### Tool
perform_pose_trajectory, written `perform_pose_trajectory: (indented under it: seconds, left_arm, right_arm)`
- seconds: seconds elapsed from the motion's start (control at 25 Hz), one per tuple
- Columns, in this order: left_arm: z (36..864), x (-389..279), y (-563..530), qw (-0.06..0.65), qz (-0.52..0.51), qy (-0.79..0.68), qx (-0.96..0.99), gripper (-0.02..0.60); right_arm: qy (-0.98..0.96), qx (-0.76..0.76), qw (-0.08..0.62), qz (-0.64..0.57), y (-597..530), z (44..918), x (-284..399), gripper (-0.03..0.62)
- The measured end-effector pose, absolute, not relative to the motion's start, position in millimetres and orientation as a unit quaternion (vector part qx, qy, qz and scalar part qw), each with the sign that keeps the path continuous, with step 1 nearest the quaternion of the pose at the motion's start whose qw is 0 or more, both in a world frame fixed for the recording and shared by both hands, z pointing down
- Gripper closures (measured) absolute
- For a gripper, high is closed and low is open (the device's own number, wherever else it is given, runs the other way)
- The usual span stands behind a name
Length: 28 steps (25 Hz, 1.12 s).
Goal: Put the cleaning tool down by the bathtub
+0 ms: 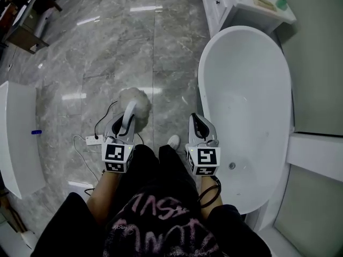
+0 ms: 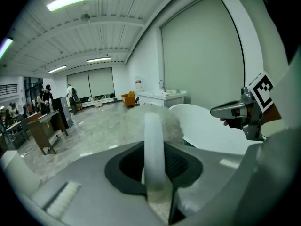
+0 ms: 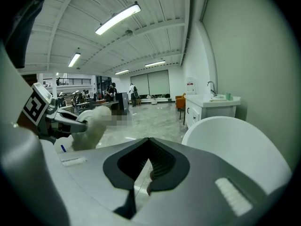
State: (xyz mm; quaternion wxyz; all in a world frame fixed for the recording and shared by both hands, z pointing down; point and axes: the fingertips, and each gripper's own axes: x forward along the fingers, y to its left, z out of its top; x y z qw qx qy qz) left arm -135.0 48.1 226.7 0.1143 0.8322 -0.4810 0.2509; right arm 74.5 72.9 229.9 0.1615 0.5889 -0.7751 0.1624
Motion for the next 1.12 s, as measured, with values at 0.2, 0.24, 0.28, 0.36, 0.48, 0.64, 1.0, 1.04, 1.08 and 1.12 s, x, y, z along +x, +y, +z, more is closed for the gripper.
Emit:
perform_pose_trajectory:
  seconds: [0.2,0.24,0.28,0.36,0.48,0.64,1.0,1.04,1.08,1.12]
  left_arm:
    - [235,-124,34,0.113,0.26,-0.466,0.838,0.502]
    - [236,-122,32,0.114,0.263,-0.463,0.839,0.502]
    - [238,-120,29,0.116,0.265,-0.459,0.84,0.502]
    - [245,-113,23,0.12,0.269,-0.452,0.842,0.502]
    - [258,-103,12,0.127,0.278,-0.438,0.845,0.502]
    - [277,-98,-3,0.138,0.289,-0.42,0.849,0.502]
    - [340,-103,-49,0.173,0.31,-0.389,0.85,0.502]
    - [351,-103,-53,0.177,0.315,-0.385,0.849,0.502]
    - [361,-103,-57,0.181,0.32,-0.381,0.848,0.502]
    - [371,-102,-62,0.182,0.323,-0.377,0.849,0.502]
  right_arm:
    - [-0.768,0.596,0.157,0.174,67,235,84,0.58]
    - [-0.766,0.598,0.157,0.177,67,237,85,0.58]
    - [-0.763,0.6,0.158,0.18,66,239,87,0.58]
    - [-0.76,0.603,0.158,0.183,61,243,92,0.58]
    - [-0.753,0.608,0.159,0.193,52,253,97,0.58]
    - [-0.741,0.616,0.161,0.213,43,269,95,0.582]
    - [-0.711,0.632,0.176,0.253,14,319,78,0.58]
    - [-0.707,0.634,0.176,0.258,10,328,77,0.58]
    - [-0.703,0.636,0.177,0.263,7,336,76,0.58]
    - [-0.7,0.637,0.18,0.267,3,346,75,0.58]
